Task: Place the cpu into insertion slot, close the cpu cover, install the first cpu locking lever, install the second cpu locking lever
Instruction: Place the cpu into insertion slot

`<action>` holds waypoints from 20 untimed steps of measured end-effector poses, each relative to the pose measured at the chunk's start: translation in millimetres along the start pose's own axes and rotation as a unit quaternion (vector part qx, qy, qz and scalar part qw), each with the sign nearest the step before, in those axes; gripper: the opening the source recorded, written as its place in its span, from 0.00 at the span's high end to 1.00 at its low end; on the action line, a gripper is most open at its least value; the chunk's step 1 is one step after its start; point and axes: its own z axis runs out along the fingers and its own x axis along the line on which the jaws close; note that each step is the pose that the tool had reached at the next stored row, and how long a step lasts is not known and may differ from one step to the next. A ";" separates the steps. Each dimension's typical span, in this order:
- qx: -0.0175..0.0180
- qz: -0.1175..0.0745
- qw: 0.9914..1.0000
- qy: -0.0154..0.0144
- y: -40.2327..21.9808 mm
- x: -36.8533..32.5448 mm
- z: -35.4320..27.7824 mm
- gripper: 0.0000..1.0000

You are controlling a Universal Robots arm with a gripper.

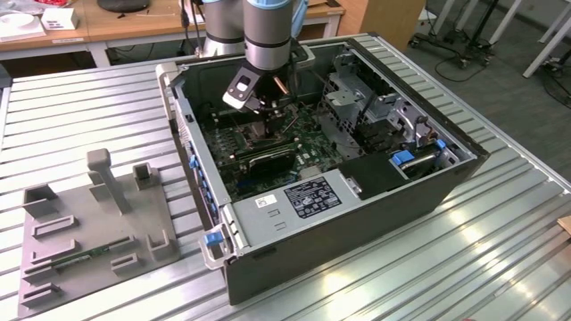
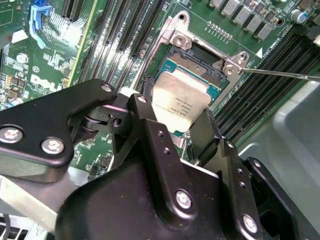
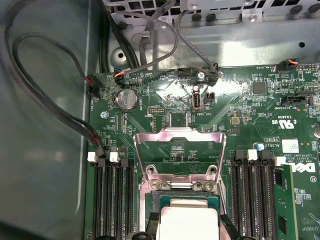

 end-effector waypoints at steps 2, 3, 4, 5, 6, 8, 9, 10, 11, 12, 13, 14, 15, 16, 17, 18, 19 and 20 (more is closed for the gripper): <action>0.000 0.000 1.000 0.000 -0.5 0.0 0.6 0.46; 0.000 0.000 1.000 0.000 -0.9 0.0 1.0 0.46; 0.000 0.000 1.000 0.000 -1.5 -0.1 1.3 0.46; 0.000 0.000 1.000 0.000 -2.1 -0.1 1.9 0.46; 0.000 0.000 1.000 0.000 -2.6 -0.1 2.6 0.46; 0.000 0.000 1.000 0.000 -3.0 -0.2 4.3 0.46; 0.000 0.000 1.000 0.001 -3.1 -0.3 5.2 0.46; 0.000 0.000 1.000 0.001 -3.2 -0.3 6.1 0.46; 0.000 0.000 1.000 0.001 -3.3 -0.4 7.0 0.46; 0.000 0.000 1.000 0.001 -3.3 -0.4 7.6 0.46; 0.000 0.000 1.000 0.001 -3.4 -0.5 7.7 0.46; 0.000 0.000 1.000 0.001 -3.4 -0.5 7.7 0.46; 0.000 0.000 1.000 0.001 -3.4 -0.4 7.7 0.46; 0.000 0.000 1.000 0.001 -3.3 -0.4 7.8 0.46; 0.000 0.000 1.000 0.001 -3.3 -0.4 7.8 0.46; 0.000 0.000 1.000 0.001 -3.3 -0.4 7.8 0.46; 0.000 0.000 1.000 0.001 -3.3 -0.2 7.9 0.46; 0.000 0.000 1.000 0.001 -3.3 0.1 8.0 0.46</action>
